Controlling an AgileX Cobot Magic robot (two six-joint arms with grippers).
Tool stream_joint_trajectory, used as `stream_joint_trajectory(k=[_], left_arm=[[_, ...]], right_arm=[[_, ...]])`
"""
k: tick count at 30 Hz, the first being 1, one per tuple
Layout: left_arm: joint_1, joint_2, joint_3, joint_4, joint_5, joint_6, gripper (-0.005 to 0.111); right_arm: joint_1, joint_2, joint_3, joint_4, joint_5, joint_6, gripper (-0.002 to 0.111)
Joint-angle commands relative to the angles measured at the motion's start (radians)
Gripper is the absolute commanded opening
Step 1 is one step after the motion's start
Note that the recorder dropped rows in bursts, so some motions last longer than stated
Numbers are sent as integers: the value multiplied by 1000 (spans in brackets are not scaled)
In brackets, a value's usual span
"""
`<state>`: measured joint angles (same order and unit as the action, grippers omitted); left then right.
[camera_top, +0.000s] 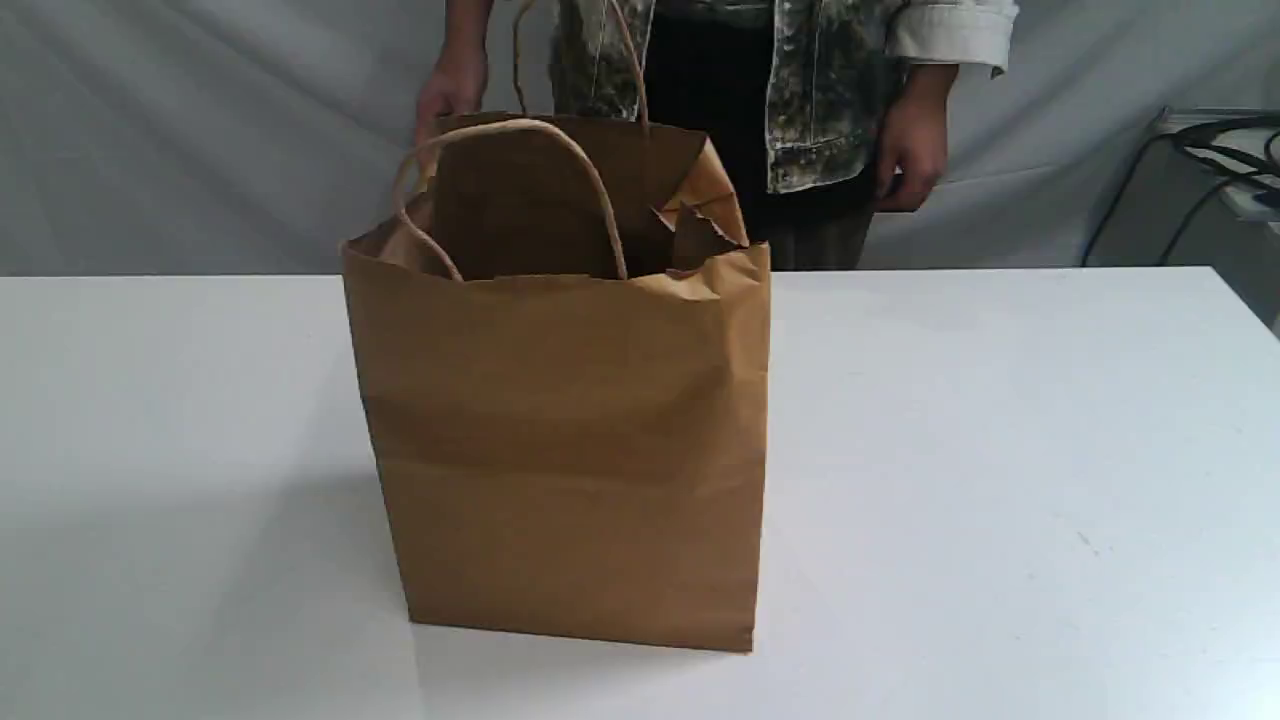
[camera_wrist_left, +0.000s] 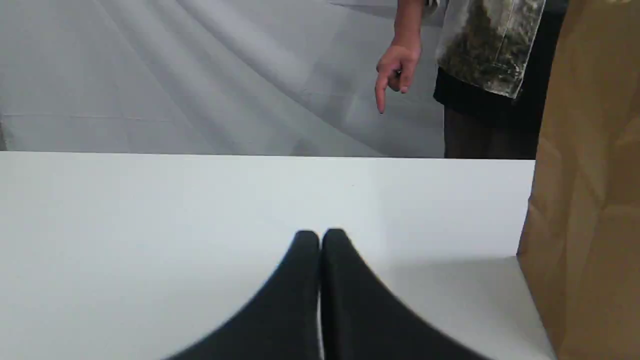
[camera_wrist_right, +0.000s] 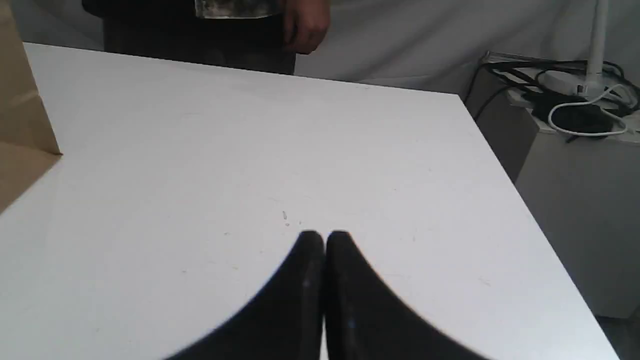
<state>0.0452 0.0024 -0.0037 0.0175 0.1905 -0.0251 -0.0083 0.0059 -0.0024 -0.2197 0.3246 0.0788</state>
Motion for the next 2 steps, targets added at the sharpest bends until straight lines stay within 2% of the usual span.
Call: stream_joint_trajectory(k=[1,2], left_arm=[[2,-2,4,-9,-1,2,0],[2,-2,4,-9,-1,2,0]], right_arm=[[-3,-6,2,2,1,4,0],[-3,-6,2,2,1,4,0]])
